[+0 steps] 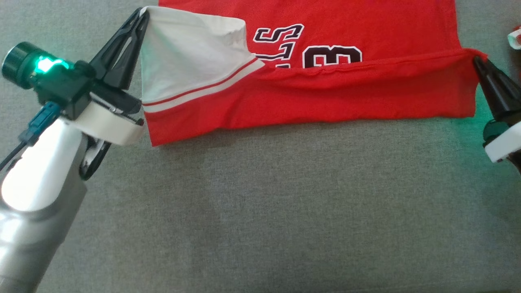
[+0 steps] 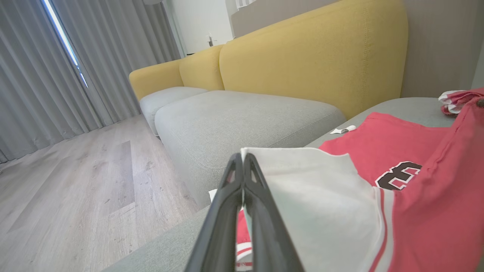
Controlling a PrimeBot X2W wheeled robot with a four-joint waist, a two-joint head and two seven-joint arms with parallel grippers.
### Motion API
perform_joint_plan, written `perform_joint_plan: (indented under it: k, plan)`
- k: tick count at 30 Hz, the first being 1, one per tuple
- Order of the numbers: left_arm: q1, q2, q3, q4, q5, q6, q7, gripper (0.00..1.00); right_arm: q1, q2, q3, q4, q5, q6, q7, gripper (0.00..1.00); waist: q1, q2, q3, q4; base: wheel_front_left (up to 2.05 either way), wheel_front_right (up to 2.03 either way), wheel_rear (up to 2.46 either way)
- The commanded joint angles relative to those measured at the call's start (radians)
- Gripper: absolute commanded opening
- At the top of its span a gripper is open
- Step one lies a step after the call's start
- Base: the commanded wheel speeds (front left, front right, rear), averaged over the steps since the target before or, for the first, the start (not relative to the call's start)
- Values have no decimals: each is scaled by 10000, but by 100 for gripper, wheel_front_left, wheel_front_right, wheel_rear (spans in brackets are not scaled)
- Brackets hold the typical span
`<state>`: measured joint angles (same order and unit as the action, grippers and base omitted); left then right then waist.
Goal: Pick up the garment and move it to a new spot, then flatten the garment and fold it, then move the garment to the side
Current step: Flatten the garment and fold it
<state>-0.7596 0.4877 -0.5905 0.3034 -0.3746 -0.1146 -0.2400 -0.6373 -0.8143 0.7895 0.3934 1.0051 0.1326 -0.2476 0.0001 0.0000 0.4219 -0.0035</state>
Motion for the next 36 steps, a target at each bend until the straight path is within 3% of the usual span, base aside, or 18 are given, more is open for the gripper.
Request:
perform_joint_plan:
  k: [1, 3, 4, 5, 6, 10, 14, 19, 26, 36]
  plan:
    - [-488, 281, 318, -20, 48, -22, -106, 0, 46, -197, 137, -24, 90, -19, -96, 0, -1, 0, 39, 16, 0, 0, 0]
    - [-585, 156, 209, 329, 21, -55, -143, 0, -103, -126, 299, 179, 133, -19, -97, 47, -1, 0, 71, 27, 0, 0, 0]
    - [-638, 100, 157, 515, 23, -68, -159, 20, -165, -80, 385, 302, 162, -19, -94, 100, -1, 0, 78, 33, 0, 0, 0]
    - [-678, 31, 116, 708, 12, -78, -172, 44, -235, -39, 450, 435, 168, -19, -96, 100, -1, 0, 78, 35, 0, 0, 0]
    - [-701, -57, 121, 893, -35, -84, -183, 100, -297, 8, 496, 571, 169, -19, -99, 100, -1, 0, 69, 35, 0, 0, 0]
    - [-523, -302, 326, 1277, -80, 12, -210, 100, -355, 135, 726, 929, 204, -19, -113, 100, -1, 0, -92, -45, 0, 0, 0]
    - [378, -495, 748, 1162, -229, 450, -214, 100, -181, 65, 709, 1183, 174, -19, -130, 100, -1, 0, -453, -149, 0, 0, 0]
    - [2171, -886, 1335, 904, -846, 1014, -216, 100, 428, 256, -266, 1016, -243, -19, -138, 100, -1, 0, -1058, -283, 0, 0, 0]
    - [3852, -1591, 1779, 1041, -1640, 1439, -216, 100, 1694, 873, -1641, 517, -1290, -19, -139, 100, -1, 0, -1751, -317, 0, 0, 0]
    - [4039, -2218, 1494, 2298, -1922, 1881, 578, 100, 2976, 1927, -2606, 17, -2216, -19, -140, 100, -1, 0, -1915, -387, 0, 0, 0]
